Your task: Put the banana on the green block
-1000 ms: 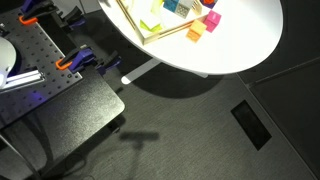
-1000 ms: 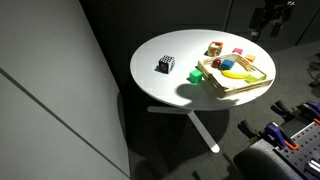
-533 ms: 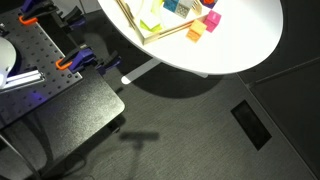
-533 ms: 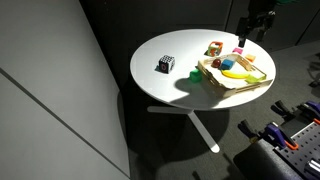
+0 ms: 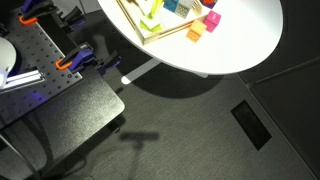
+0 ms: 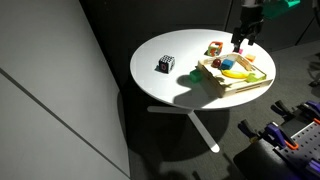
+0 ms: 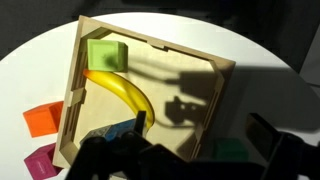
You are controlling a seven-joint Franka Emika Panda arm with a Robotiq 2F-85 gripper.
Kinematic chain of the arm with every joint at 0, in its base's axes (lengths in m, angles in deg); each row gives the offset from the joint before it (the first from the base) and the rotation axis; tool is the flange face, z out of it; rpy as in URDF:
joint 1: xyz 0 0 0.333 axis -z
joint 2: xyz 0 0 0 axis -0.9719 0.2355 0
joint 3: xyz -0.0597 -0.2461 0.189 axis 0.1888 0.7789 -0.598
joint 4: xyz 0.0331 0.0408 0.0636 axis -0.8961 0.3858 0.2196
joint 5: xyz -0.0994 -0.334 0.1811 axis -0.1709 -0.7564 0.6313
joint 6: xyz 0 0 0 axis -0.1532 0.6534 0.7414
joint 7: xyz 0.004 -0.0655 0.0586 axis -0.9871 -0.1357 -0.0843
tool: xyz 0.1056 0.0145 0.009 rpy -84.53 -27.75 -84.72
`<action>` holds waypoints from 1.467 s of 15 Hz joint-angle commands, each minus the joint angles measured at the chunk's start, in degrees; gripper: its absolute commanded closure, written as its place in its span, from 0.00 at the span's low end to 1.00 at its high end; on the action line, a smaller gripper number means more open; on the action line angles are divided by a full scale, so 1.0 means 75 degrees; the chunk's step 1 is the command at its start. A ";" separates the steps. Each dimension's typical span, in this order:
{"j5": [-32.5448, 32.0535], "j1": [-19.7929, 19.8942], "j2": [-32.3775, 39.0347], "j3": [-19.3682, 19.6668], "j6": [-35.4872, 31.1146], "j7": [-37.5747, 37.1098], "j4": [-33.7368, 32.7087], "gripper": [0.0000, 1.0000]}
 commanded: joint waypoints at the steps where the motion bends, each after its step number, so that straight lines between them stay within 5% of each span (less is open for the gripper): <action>1: -0.0714 0.0099 0.0496 0.0138 -0.0312 0.0293 -0.0355 0.00; 22: -0.0611 0.0229 0.1078 0.0269 -0.0423 0.0625 -0.0630 0.00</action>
